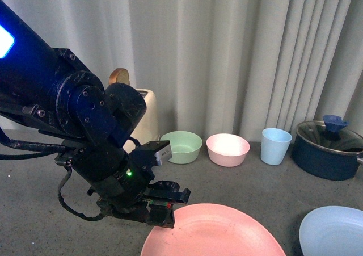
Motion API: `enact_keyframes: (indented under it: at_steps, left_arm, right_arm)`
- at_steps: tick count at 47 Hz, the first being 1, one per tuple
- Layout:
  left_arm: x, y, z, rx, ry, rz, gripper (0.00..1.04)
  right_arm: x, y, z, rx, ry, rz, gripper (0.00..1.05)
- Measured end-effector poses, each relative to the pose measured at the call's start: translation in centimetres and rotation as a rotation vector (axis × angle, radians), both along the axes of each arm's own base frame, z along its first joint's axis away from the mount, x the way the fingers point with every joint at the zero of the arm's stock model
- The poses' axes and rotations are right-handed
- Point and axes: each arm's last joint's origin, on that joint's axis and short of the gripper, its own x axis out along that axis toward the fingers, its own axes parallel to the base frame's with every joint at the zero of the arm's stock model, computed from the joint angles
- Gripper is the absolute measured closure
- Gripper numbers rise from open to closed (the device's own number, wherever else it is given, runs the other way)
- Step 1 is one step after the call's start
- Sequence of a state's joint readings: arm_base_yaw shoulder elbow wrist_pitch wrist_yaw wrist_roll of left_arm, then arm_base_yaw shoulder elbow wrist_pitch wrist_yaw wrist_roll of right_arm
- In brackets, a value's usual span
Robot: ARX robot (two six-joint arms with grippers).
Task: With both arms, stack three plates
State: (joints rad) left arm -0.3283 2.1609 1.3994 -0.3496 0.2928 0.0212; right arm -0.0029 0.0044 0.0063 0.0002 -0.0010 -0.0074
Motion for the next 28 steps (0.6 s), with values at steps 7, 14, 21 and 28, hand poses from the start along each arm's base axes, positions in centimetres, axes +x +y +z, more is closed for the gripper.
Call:
enact_keyframes:
  at_steps: [7, 14, 21, 28]
  left_arm:
    - [0.1, 0.2, 1.6, -0.031, -0.025, -0.006, 0.26]
    - [0.2, 1.2, 6.0, -0.032, -0.214, 0.006, 0.07]
    - [-2.8, 4.1, 11.6, 0.033, -0.485, -0.01, 0.07]
    - [-6.8, 7.0, 13.6, 0.067, -0.597, -0.016, 0.08]
  right_arm:
    - [0.0, 0.0, 0.0, 0.0, 0.0, 0.0, 0.07]
    - [0.0, 0.0, 0.0, 0.0, 0.0, 0.0, 0.07]
    - [0.0, 0.0, 0.0, 0.0, 0.0, 0.0, 0.07]
    - [0.0, 0.0, 0.0, 0.0, 0.0, 0.0, 0.07]
